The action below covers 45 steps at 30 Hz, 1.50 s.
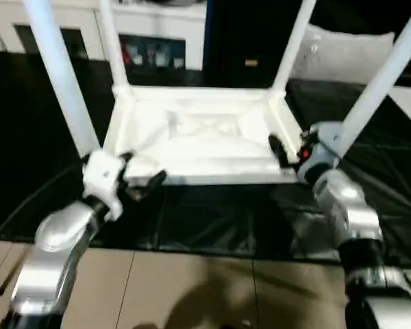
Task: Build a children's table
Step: Rotate table base
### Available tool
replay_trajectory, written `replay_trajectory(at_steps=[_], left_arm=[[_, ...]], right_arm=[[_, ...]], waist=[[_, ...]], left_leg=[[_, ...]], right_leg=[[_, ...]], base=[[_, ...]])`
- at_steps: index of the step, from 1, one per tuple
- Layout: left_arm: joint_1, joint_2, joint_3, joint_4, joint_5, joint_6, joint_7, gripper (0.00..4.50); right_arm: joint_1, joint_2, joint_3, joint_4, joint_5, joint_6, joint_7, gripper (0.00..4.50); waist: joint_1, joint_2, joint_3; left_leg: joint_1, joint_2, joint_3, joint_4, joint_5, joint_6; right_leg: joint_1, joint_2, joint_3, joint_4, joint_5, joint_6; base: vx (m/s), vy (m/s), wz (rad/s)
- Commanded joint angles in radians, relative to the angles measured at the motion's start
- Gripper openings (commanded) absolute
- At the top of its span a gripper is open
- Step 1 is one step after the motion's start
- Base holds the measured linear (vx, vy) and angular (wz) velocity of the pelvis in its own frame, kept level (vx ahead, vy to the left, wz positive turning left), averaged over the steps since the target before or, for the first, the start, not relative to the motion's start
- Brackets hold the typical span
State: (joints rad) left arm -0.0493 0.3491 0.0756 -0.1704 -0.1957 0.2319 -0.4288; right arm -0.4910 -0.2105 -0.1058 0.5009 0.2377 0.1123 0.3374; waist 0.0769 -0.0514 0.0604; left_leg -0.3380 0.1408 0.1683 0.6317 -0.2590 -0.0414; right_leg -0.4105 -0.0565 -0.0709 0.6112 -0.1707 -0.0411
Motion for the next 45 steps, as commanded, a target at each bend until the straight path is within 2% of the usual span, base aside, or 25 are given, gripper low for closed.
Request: replay_trajectory(at_steps=[1,8,12,13,14,15,16,17,19,20,22,23,24,26,27,30,31,34,35,36,38,39,40,44,45], left_arm=[[0.015,-0.015,0.026,-0.053,0.013,-0.001,0.042,4.47],[0.198,-0.135,0.127,-0.219,-0.006,0.009,0.217,4.47],[0.226,-0.182,0.169,-0.243,-0.027,0.017,0.269,4.47],[0.228,-0.186,0.173,-0.247,-0.028,0.019,0.273,4.47],[0.231,-0.19,0.176,-0.251,-0.03,0.022,0.278,4.47],[0.234,-0.193,0.178,-0.258,-0.031,0.028,0.284,4.47],[0.226,-0.192,0.183,-0.255,-0.03,0.032,0.29,4.47],[0.226,-0.192,0.183,-0.255,-0.03,0.032,0.29,4.47],[0.22,-0.192,0.186,-0.255,-0.03,0.038,0.297,4.47],[0.168,-0.159,0.191,-0.199,-0.029,0.039,0.278,4.47],[0.138,-0.14,0.194,-0.163,-0.029,0.04,0.266,4.47],[0.107,-0.125,0.199,-0.126,-0.03,0.042,0.257,4.47],[0.107,-0.125,0.199,-0.126,-0.03,0.042,0.257,4.47],[0.022,-0.08,0.206,-0.018,-0.033,0.03,0.223,4.47],[-0.003,-0.067,0.206,0.019,-0.033,0.019,0.209,4.47],[-0.124,-0.017,0.211,0.196,-0.025,-0.029,0.166,4.47],[-0.158,-0.013,0.217,0.237,-0.033,-0.032,0.159,4.47],[-0.204,-0.006,0.221,0.291,-0.048,-0.029,0.148,4.47],[-0.229,0.001,0.22,0.325,-0.053,-0.032,0.131,4.47],[-0.233,0.003,0.219,0.33,-0.054,-0.033,0.128,4.47],[-0.286,0.028,0.202,0.41,-0.073,-0.027,0.04,4.47],[-0.304,0.036,0.196,0.438,-0.083,-0.026,0.002,4.47],[-0.323,0.043,0.19,0.461,-0.109,-0.02,-0.058,4.47],[-0.342,0.065,0.161,0.474,-0.15,-0.001,-0.187,4.47],[-0.343,0.067,0.158,0.474,-0.153,0.001,-0.197,4.47]], right_arm=[[0.019,-0.004,0.014,-0.073,0.008,0.028,0.005,4.5],[0.188,-0.017,0.108,-0.35,0.013,0.196,0.055,4.5],[0.232,-0.026,0.135,-0.412,0.016,0.267,0.053,4.5],[0.238,-0.028,0.139,-0.422,0.017,0.28,0.052,4.5],[0.245,-0.03,0.144,-0.433,0.018,0.294,0.051,4.5],[0.256,-0.032,0.15,-0.453,0.016,0.319,0.05,4.5],[0.263,-0.033,0.155,-0.465,0.011,0.338,0.045,4.5],[0.263,-0.033,0.155,-0.465,0.011,0.338,0.045,4.5],[0.27,-0.033,0.157,-0.483,0.007,0.362,0.04,4.5],[0.272,-0.029,0.157,-0.489,-0.003,0.394,0.024,4.5],[0.271,-0.029,0.156,-0.49,-0.008,0.408,0.016,4.5],[0.27,-0.028,0.153,-0.485,-0.013,0.414,0.008,4.5],[0.27,-0.028,0.153,-0.485,-0.013,0.414,0.008,4.5],[0.265,-0.029,0.144,-0.479,-0.014,0.433,-0.006,4.5],[0.264,-0.029,0.142,-0.482,-0.012,0.444,-0.01,4.5],[0.271,-0.04,0.135,-0.497,-0.008,0.508,-0.024,4.5],[0.273,-0.045,0.134,-0.5,-0.011,0.525,-0.027,4.5],[0.274,-0.048,0.126,-0.503,-0.012,0.56,-0.037,4.5],[0.273,-0.053,0.123,-0.498,-0.016,0.573,-0.044,4.5],[0.273,-0.053,0.122,-0.497,-0.017,0.575,-0.046,4.5],[0.257,-0.065,0.113,-0.456,-0.034,0.582,-0.063,4.5],[0.248,-0.07,0.11,-0.434,-0.04,0.578,-0.068,4.5],[0.228,-0.072,0.109,-0.4,-0.045,0.565,-0.067,4.5],[0.182,-0.073,0.111,-0.322,-0.055,0.521,-0.061,4.5],[0.177,-0.074,0.112,-0.315,-0.056,0.517,-0.06,4.5]], waist=[[-0.001,0.011,-0.058],[0.005,0.003,-0.049],[0.005,0.003,-0.043],[0.005,0.004,-0.038],[0.005,0.004,-0.038],[0.005,0.003,-0.039],[0.005,0.003,-0.039],[0.003,0.01,-0.04],[0.004,0.007,-0.042],[0.003,0.013,-0.043],[0.004,0.012,-0.043],[0.003,0.011,-0.043],[0.005,0.012,-0.045],[0.002,0.014,-0.052],[0.002,0.021,-0.053],[0.001,0.019,-0.056],[0.0,0.017,-0.057],[0.0,0.019,-0.058],[-0.004,0.014,-0.058],[-0.005,0.015,-0.057],[-0.008,0.004,-0.055],[-0.008,0.009,-0.055],[-0.012,0.008,-0.053],[-0.016,0.008,-0.056],[-0.016,0.003,-0.057]], left_leg=[[-0.006,0.088,-0.029,-0.093,-0.06,0.063],[-0.014,0.092,-0.034,-0.099,-0.124,0.048],[-0.01,0.086,-0.035,-0.101,-0.175,0.042],[-0.009,0.085,-0.038,-0.103,-0.206,0.033],[-0.009,0.085,-0.038,-0.103,-0.206,0.033],[-0.007,0.084,-0.04,-0.103,-0.22,0.025],[-0.007,0.084,-0.041,-0.105,-0.22,0.024],[-0.004,0.085,-0.042,-0.105,-0.228,0.016],[-0.008,0.085,-0.044,-0.107,-0.217,0.014],[-0.007,0.084,-0.044,-0.107,-0.205,0.012],[0.0,0.078,-0.041,-0.104,-0.198,0.014],[-0.006,0.08,-0.044,-0.109,-0.185,0.014],[-0.002,0.079,-0.042,-0.106,-0.175,0.013],[-0.002,0.079,-0.042,-0.103,-0.121,0.01],[-0.002,0.08,-0.041,-0.102,-0.092,0.012],[0.002,0.074,-0.037,-0.098,-0.056,0.022],[0.002,0.077,-0.039,-0.098,-0.043,0.024],[0.0,0.082,-0.037,-0.096,-0.035,0.013],[-0.002,0.083,-0.036,-0.097,-0.043,0.01],[0.0,0.081,-0.035,-0.097,-0.045,0.01],[0.001,0.08,-0.033,-0.098,-0.064,0.008],[0.003,0.078,-0.034,-0.098,-0.077,0.004],[0.004,0.076,-0.034,-0.099,-0.083,0.0],[0.0,0.082,-0.034,-0.097,-0.063,-0.008],[0.001,0.082,-0.031,-0.096,-0.057,-0.002]], right_leg=[[0.051,-0.094,0.063,-0.068,-0.23,-0.2],[0.055,-0.098,0.069,-0.081,-0.319,-0.146],[0.045,-0.095,0.067,-0.096,-0.422,-0.108],[0.04,-0.095,0.065,-0.102,-0.48,-0.082],[0.04,-0.095,0.065,-0.102,-0.48,-0.082],[0.039,-0.094,0.065,-0.106,-0.512,-0.052],[0.039,-0.094,0.065,-0.107,-0.511,-0.047],[0.036,-0.09,0.064,-0.107,-0.494,-0.043],[0.041,-0.091,0.064,-0.102,-0.456,-0.046],[0.041,-0.09,0.066,-0.1,-0.424,-0.053],[0.037,-0.086,0.067,-0.1,-0.403,-0.054],[0.044,-0.089,0.065,-0.095,-0.39,-0.058],[0.042,-0.089,0.066,-0.096,-0.383,-0.058],[0.048,-0.09,0.067,-0.083,-0.297,-0.081],[0.05,-0.091,0.068,-0.077,-0.243,-0.103],[0.052,-0.086,0.068,-0.074,-0.19,-0.124],[0.056,-0.092,0.068,-0.071,-0.172,-0.136],[0.059,-0.099,0.069,-0.065,-0.158,-0.165],[0.061,-0.1,0.069,-0.066,-0.167,-0.172],[0.059,-0.099,0.069,-0.068,-0.177,-0.172],[0.059,-0.1,0.07,-0.075,-0.23,-0.162],[0.057,-0.102,0.07,-0.077,-0.27,-0.154],[0.054,-0.102,0.069,-0.08,-0.301,-0.148],[0.059,-0.106,0.071,-0.07,-0.251,-0.172],[0.057,-0.107,0.071,-0.072,-0.244,-0.173]], base=[[0.0,0.0,0.0],[0.0,0.0,0.0],[0.0,0.0,0.0],[0.0,0.0,0.0],[0.0,0.0,0.0],[0.0,0.0,0.0],[0.0,0.0,0.0],[0.0,0.0,0.0],[0.0,0.0,0.0],[0.0,0.0,0.0],[0.0,0.0,0.0],[0.0,0.0,0.0],[0.0,0.0,0.0],[0.0,0.0,0.0],[0.0,0.0,0.0],[0.0,0.0,0.0],[0.0,0.0,0.0],[0.0,0.0,0.0],[0.0,0.0,0.0],[0.0,0.0,0.0],[0.0,0.0,0.0],[0.0,0.0,0.0],[0.0,0.0,0.0],[0.0,0.0,0.0],[0.0,0.0,0.0]])
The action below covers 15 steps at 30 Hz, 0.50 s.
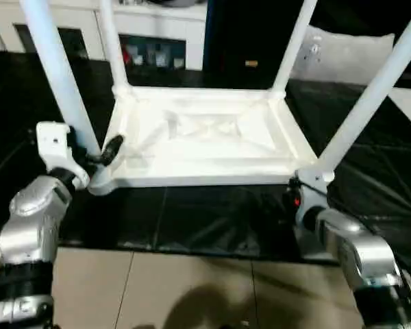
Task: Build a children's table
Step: Rotate table base
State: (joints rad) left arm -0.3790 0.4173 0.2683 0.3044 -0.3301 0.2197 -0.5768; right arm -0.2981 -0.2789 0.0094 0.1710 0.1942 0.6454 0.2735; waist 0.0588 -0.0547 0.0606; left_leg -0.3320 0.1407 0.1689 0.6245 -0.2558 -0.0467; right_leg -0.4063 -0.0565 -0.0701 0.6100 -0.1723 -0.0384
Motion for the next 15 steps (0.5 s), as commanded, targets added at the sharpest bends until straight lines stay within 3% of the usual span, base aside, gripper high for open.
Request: replay_trajectory(at_steps=[1,3,4,5,6,9,12,15], left_arm=[[-0.012,0.012,-0.055,-0.014,-0.032,0.031,-0.105,4.47],[-0.006,0.027,-0.077,-0.038,-0.06,0.064,-0.177,4.47],[0.001,0.035,-0.088,-0.057,-0.077,0.086,-0.21,4.47],[0.004,0.037,-0.092,-0.066,-0.085,0.095,-0.224,4.47],[0.009,0.043,-0.1,-0.075,-0.093,0.103,-0.247,4.47],[0.046,0.075,-0.152,-0.136,-0.129,0.146,-0.362,4.47],[0.078,0.101,-0.191,-0.212,-0.171,0.207,-0.427,4.47],[0.083,0.109,-0.204,-0.241,-0.188,0.237,-0.451,4.47]], right_arm=[[-0.044,-0.005,-0.004,0.067,-0.016,-0.046,0.01,4.5],[-0.083,-0.003,-0.003,0.141,-0.021,-0.098,0.025,4.5],[-0.103,0.0,-0.006,0.18,-0.021,-0.121,0.032,4.5],[-0.111,0.001,-0.008,0.196,-0.02,-0.128,0.035,4.5],[-0.123,0.002,-0.006,0.221,-0.025,-0.141,0.038,4.5],[-0.187,0.007,0.008,0.349,-0.05,-0.207,0.056,4.5],[-0.239,0.021,0.025,0.431,-0.061,-0.255,0.08,4.5],[-0.267,0.029,0.034,0.483,-0.071,-0.284,0.093,4.5]], waist=[[0.001,0.003,-0.059],[0.001,0.009,-0.058],[0.001,0.004,-0.059],[0.003,0.007,-0.059],[0.003,0.001,-0.059],[0.002,-0.004,-0.058],[-0.001,0.0,-0.057],[-0.007,-0.004,-0.056]], left_leg=[[-0.003,0.083,-0.031,-0.088,-0.037,0.01],[-0.003,0.083,-0.028,-0.086,-0.027,0.015],[-0.001,0.084,-0.025,-0.085,-0.027,0.016],[-0.002,0.084,-0.025,-0.086,-0.015,0.017],[-0.002,0.086,-0.024,-0.085,-0.004,0.023],[-0.005,0.085,-0.022,-0.086,-0.009,0.025],[-0.001,0.09,-0.023,-0.086,-0.023,0.012],[-0.007,0.086,-0.023,-0.087,-0.016,0.016]], right_leg=[[0.052,-0.108,0.069,-0.065,-0.215,-0.193],[0.051,-0.108,0.069,-0.062,-0.2,-0.215],[0.049,-0.108,0.069,-0.062,-0.197,-0.219],[0.052,-0.107,0.07,-0.058,-0.182,-0.229],[0.053,-0.106,0.069,-0.055,-0.153,-0.236],[0.055,-0.109,0.068,-0.057,-0.186,-0.239],[0.051,-0.111,0.069,-0.053,-0.197,-0.247],[0.059,-0.109,0.07,-0.053,-0.175,-0.254]], base=[[0.0,0.0,0.0],[0.0,0.0,0.0],[0.0,0.0,0.0],[0.0,0.0,0.0],[0.0,0.0,0.0],[0.0,0.0,0.0],[0.0,0.0,0.0],[0.0,0.0,0.0]])
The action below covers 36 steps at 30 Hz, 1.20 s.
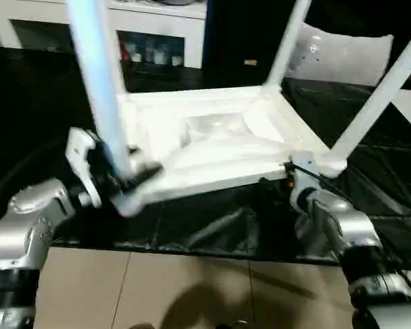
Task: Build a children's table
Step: Rotate table base
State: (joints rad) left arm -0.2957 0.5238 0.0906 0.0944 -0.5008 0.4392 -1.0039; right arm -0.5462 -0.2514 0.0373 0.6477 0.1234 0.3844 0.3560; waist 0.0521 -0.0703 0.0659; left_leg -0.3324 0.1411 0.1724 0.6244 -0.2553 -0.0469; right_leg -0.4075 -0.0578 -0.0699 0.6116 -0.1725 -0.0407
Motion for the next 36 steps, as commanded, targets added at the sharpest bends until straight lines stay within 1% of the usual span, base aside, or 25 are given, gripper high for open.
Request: replay_trajectory(at_steps=[1,2,3,5,6,9,10,11,12,13,15,16,17,18,20,23,24,25,28,29,31,32,34,35,36], left_arm=[[0.006,0.013,-0.044,-0.071,-0.042,0.06,-0.047,4.47],[0.01,0.016,-0.055,-0.097,-0.057,0.081,-0.058,4.47],[0.011,0.016,-0.061,-0.11,-0.065,0.091,-0.064,4.47],[0.006,-0.006,-0.088,-0.165,-0.098,0.129,-0.066,4.47],[0.003,-0.015,-0.1,-0.179,-0.104,0.137,-0.066,4.47],[-0.004,-0.03,-0.124,-0.203,-0.111,0.15,-0.068,4.47],[-0.01,-0.045,-0.139,-0.218,-0.119,0.164,-0.066,4.47],[-0.014,-0.052,-0.146,-0.225,-0.124,0.173,-0.066,4.47],[-0.019,-0.061,-0.153,-0.228,-0.127,0.177,-0.064,4.47],[-0.027,-0.076,-0.162,-0.23,-0.131,0.183,-0.059,4.47],[-0.033,-0.086,-0.173,-0.238,-0.136,0.195,-0.058,4.47],[-0.035,-0.09,-0.177,-0.241,-0.136,0.197,-0.058,4.47],[-0.042,-0.1,-0.187,-0.243,-0.138,0.201,-0.057,4.47],[-0.048,-0.109,-0.191,-0.245,-0.14,0.204,-0.055,4.47],[-0.065,-0.13,-0.201,-0.24,-0.14,0.207,-0.045,4.47],[-0.097,-0.166,-0.216,-0.221,-0.131,0.202,-0.035,4.47],[-0.106,-0.177,-0.219,-0.216,-0.13,0.199,-0.032,4.47],[-0.111,-0.185,-0.221,-0.213,-0.129,0.197,-0.028,4.47],[-0.138,-0.234,-0.232,-0.194,-0.121,0.18,0.0,4.47],[-0.149,-0.251,-0.233,-0.181,-0.113,0.171,0.016,4.47],[-0.186,-0.312,-0.238,-0.134,-0.08,0.134,0.067,4.47],[-0.192,-0.324,-0.239,-0.127,-0.077,0.129,0.074,4.47],[-0.201,-0.344,-0.24,-0.116,-0.075,0.122,0.083,4.47],[-0.21,-0.368,-0.25,-0.109,-0.071,0.117,0.089,4.47],[-0.217,-0.383,-0.259,-0.103,-0.064,0.11,0.094,4.47]], right_arm=[[-0.053,0.011,0.027,0.069,-0.018,-0.077,0.037,4.5],[-0.07,0.017,0.042,0.1,-0.03,-0.105,0.051,4.5],[-0.079,0.02,0.049,0.114,-0.036,-0.117,0.057,4.5],[-0.13,0.053,0.066,0.203,-0.056,-0.186,0.103,4.5],[-0.142,0.064,0.072,0.22,-0.06,-0.202,0.116,4.5],[-0.162,0.085,0.087,0.249,-0.071,-0.231,0.14,4.5],[-0.176,0.099,0.101,0.274,-0.083,-0.257,0.152,4.5],[-0.182,0.106,0.104,0.286,-0.085,-0.269,0.159,4.5],[-0.188,0.114,0.107,0.295,-0.086,-0.276,0.165,4.5],[-0.198,0.125,0.108,0.313,-0.087,-0.288,0.169,4.5],[-0.217,0.136,0.102,0.356,-0.099,-0.318,0.168,4.5],[-0.221,0.139,0.1,0.365,-0.101,-0.324,0.168,4.5],[-0.227,0.145,0.098,0.378,-0.104,-0.333,0.167,4.5],[-0.231,0.15,0.097,0.387,-0.107,-0.339,0.17,4.5],[-0.238,0.159,0.099,0.404,-0.113,-0.354,0.175,4.5],[-0.244,0.169,0.1,0.421,-0.113,-0.376,0.186,4.5],[-0.244,0.171,0.1,0.421,-0.112,-0.378,0.189,4.5],[-0.244,0.173,0.1,0.425,-0.114,-0.382,0.19,4.5],[-0.241,0.183,0.102,0.442,-0.12,-0.404,0.207,4.5],[-0.24,0.186,0.102,0.445,-0.122,-0.409,0.208,4.5],[-0.238,0.195,0.098,0.455,-0.13,-0.417,0.201,4.5],[-0.238,0.196,0.096,0.459,-0.13,-0.42,0.2,4.5],[-0.239,0.198,0.094,0.465,-0.129,-0.423,0.199,4.5],[-0.237,0.202,0.093,0.469,-0.129,-0.427,0.198,4.5],[-0.233,0.203,0.093,0.47,-0.13,-0.428,0.197,4.5]], waist=[[0.0,0.014,-0.064],[-0.004,0.012,-0.062],[-0.006,0.012,-0.062],[-0.013,0.012,-0.062],[-0.015,0.01,-0.063],[-0.019,0.011,-0.062],[-0.023,0.011,-0.063],[-0.022,0.013,-0.063],[-0.025,0.014,-0.063],[-0.026,0.014,-0.063],[-0.029,0.014,-0.063],[-0.03,0.013,-0.064],[-0.031,0.009,-0.065],[-0.03,0.012,-0.064],[-0.028,0.014,-0.064],[-0.027,0.014,-0.064],[-0.026,0.013,-0.064],[-0.024,0.016,-0.065],[-0.023,0.015,-0.066],[-0.023,0.016,-0.067],[-0.021,0.014,-0.066],[-0.021,0.014,-0.066],[-0.02,0.011,-0.066],[-0.019,0.017,-0.066],[-0.02,0.015,-0.066]], left_leg=[[-0.005,0.088,-0.026,-0.084,-0.019,0.012],[-0.006,0.087,-0.026,-0.085,-0.027,0.015],[-0.007,0.086,-0.026,-0.084,-0.022,0.016],[-0.01,0.086,-0.027,-0.084,-0.017,0.018],[-0.014,0.087,-0.028,-0.083,-0.013,0.022],[-0.015,0.086,-0.027,-0.082,-0.02,0.028],[-0.015,0.086,-0.027,-0.081,-0.023,0.028],[-0.014,0.088,-0.027,-0.081,-0.025,0.028],[-0.016,0.087,-0.028,-0.08,-0.027,0.029],[-0.015,0.087,-0.027,-0.08,-0.028,0.031],[-0.016,0.087,-0.027,-0.08,-0.035,0.028],[-0.017,0.087,-0.027,-0.08,-0.036,0.027],[-0.018,0.089,-0.028,-0.08,-0.033,0.028],[-0.015,0.088,-0.025,-0.078,-0.032,0.03],[-0.016,0.088,-0.025,-0.078,-0.029,0.03],[-0.012,0.089,-0.024,-0.079,-0.028,0.033],[-0.013,0.089,-0.024,-0.079,-0.027,0.034],[-0.015,0.089,-0.026,-0.079,-0.023,0.034],[-0.013,0.089,-0.024,-0.077,-0.024,0.036],[-0.016,0.088,-0.024,-0.077,-0.022,0.039],[-0.014,0.087,-0.023,-0.076,-0.036,0.042],[-0.014,0.087,-0.023,-0.076,-0.036,0.042],[-0.017,0.088,-0.027,-0.078,-0.051,0.04],[-0.015,0.088,-0.027,-0.077,-0.052,0.04],[-0.013,0.088,-0.025,-0.076,-0.053,0.041]], right_leg=[[0.059,-0.112,0.069,-0.051,-0.173,-0.256],[0.06,-0.11,0.07,-0.055,-0.188,-0.258],[0.061,-0.11,0.07,-0.054,-0.184,-0.264],[0.063,-0.108,0.069,-0.051,-0.173,-0.273],[0.066,-0.11,0.069,-0.052,-0.171,-0.275],[0.066,-0.109,0.07,-0.055,-0.189,-0.27],[0.067,-0.109,0.07,-0.054,-0.194,-0.27],[0.066,-0.11,0.07,-0.055,-0.197,-0.271],[0.067,-0.109,0.07,-0.056,-0.201,-0.27],[0.066,-0.107,0.07,-0.057,-0.201,-0.269],[0.066,-0.108,0.07,-0.057,-0.212,-0.269],[0.067,-0.107,0.07,-0.057,-0.215,-0.267],[0.068,-0.107,0.069,-0.056,-0.213,-0.267],[0.064,-0.106,0.07,-0.058,-0.214,-0.267],[0.065,-0.105,0.069,-0.058,-0.209,-0.266],[0.063,-0.103,0.068,-0.057,-0.199,-0.269],[0.065,-0.103,0.068,-0.056,-0.193,-0.269],[0.067,-0.104,0.068,-0.054,-0.188,-0.268],[0.065,-0.104,0.067,-0.057,-0.181,-0.271],[0.068,-0.105,0.068,-0.055,-0.176,-0.272],[0.066,-0.101,0.067,-0.063,-0.202,-0.265],[0.066,-0.101,0.067,-0.063,-0.202,-0.265],[0.07,-0.106,0.066,-0.064,-0.229,-0.25],[0.068,-0.106,0.067,-0.064,-0.229,-0.25],[0.065,-0.103,0.066,-0.066,-0.229,-0.25]], base=[[0.0,0.0,0.0],[0.0,0.0,0.0],[0.0,0.0,0.0],[0.0,0.0,0.0],[0.0,0.0,0.0],[0.0,0.0,0.0],[0.0,0.0,0.0],[0.0,0.0,0.0],[0.0,0.0,0.0],[0.0,0.0,0.0],[0.0,0.0,0.0],[0.0,0.0,0.0],[0.0,0.0,0.0],[0.0,0.0,0.0],[0.0,0.0,0.0],[0.0,0.0,0.0],[0.0,0.0,0.0],[0.0,0.0,0.0],[0.0,0.0,0.0],[0.0,0.0,0.0],[0.0,0.0,0.0],[0.0,0.0,0.0],[0.0,0.0,0.0],[0.0,0.0,0.0],[0.0,0.0,0.0]])
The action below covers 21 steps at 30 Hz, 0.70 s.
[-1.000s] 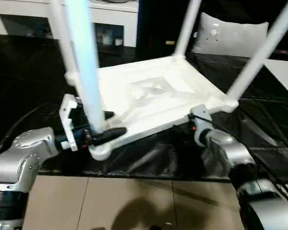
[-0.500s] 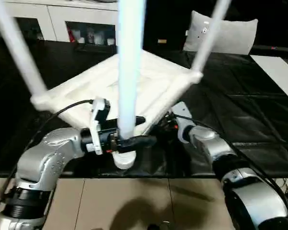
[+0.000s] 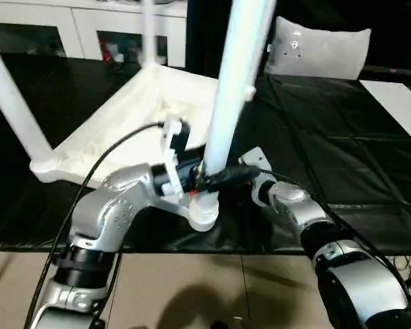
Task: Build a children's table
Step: Rotate table base
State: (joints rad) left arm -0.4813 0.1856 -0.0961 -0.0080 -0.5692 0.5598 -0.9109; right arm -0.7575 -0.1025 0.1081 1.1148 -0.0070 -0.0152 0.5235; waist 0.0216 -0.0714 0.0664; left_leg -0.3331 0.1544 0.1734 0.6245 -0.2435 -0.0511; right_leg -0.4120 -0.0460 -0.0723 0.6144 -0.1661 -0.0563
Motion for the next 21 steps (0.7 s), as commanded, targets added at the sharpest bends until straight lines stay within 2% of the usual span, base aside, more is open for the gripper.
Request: replay_trajectory(at_steps=[1,6,7,8,9,13,20,21], left_arm=[[-0.037,-0.058,-0.078,0.007,0.014,-0.019,0.01,4.47],[-0.043,-0.072,-0.082,0.024,0.035,-0.038,0.021,4.47],[-0.039,-0.074,-0.088,0.021,0.037,-0.037,0.016,4.47],[-0.036,-0.074,-0.094,0.017,0.036,-0.036,0.012,4.47],[-0.033,-0.075,-0.099,0.014,0.037,-0.034,0.008,4.47],[-0.02,-0.08,-0.121,-0.001,0.042,-0.03,-0.017,4.47],[-0.043,-0.093,-0.096,0.031,0.063,-0.067,0.007,4.47],[-0.049,-0.098,-0.092,0.049,0.088,-0.099,0.027,4.47]], right_arm=[[-0.019,0.056,0.022,0.003,0.001,-0.03,0.029,4.5],[-0.016,0.054,0.013,0.013,0.001,-0.038,0.031,4.5],[-0.016,0.054,0.009,0.014,0.0,-0.039,0.032,4.5],[-0.015,0.054,0.008,0.015,0.0,-0.039,0.033,4.5],[-0.015,0.054,0.006,0.015,-0.001,-0.04,0.033,4.5],[-0.011,0.055,-0.002,0.018,-0.004,-0.043,0.032,4.5],[-0.004,0.046,-0.011,0.026,-0.006,-0.054,0.023,4.5],[-0.004,0.039,-0.025,0.024,-0.001,-0.059,0.013,4.5]], waist=[[0.013,0.018,-0.067],[0.017,0.016,-0.066],[0.019,0.02,-0.066],[0.019,0.02,-0.066],[0.02,0.024,-0.066],[0.02,0.022,-0.065],[0.02,0.022,-0.065],[0.021,0.022,-0.066]], left_leg=[[-0.015,0.075,-0.026,-0.077,-0.062,0.047],[-0.011,0.076,-0.026,-0.079,-0.087,0.042],[-0.011,0.076,-0.026,-0.078,-0.087,0.041],[-0.011,0.077,-0.026,-0.079,-0.087,0.039],[-0.01,0.078,-0.027,-0.079,-0.088,0.038],[-0.009,0.079,-0.027,-0.081,-0.102,0.035],[-0.01,0.079,-0.027,-0.082,-0.105,0.034],[-0.01,0.079,-0.027,-0.081,-0.104,0.034]], right_leg=[[0.071,-0.114,0.068,-0.069,-0.225,-0.236],[0.068,-0.113,0.067,-0.073,-0.264,-0.222],[0.068,-0.114,0.067,-0.073,-0.265,-0.221],[0.067,-0.112,0.067,-0.073,-0.262,-0.222],[0.066,-0.111,0.067,-0.072,-0.254,-0.225],[0.067,-0.112,0.066,-0.073,-0.251,-0.231],[0.067,-0.112,0.066,-0.074,-0.258,-0.227],[0.068,-0.113,0.066,-0.074,-0.259,-0.225]], base=[[0.0,0.0,0.0],[0.0,0.0,0.0],[0.0,0.0,0.0],[0.0,0.0,0.0],[0.0,0.0,0.0],[0.0,0.0,0.0],[0.0,0.0,0.0],[0.0,0.0,0.0]])
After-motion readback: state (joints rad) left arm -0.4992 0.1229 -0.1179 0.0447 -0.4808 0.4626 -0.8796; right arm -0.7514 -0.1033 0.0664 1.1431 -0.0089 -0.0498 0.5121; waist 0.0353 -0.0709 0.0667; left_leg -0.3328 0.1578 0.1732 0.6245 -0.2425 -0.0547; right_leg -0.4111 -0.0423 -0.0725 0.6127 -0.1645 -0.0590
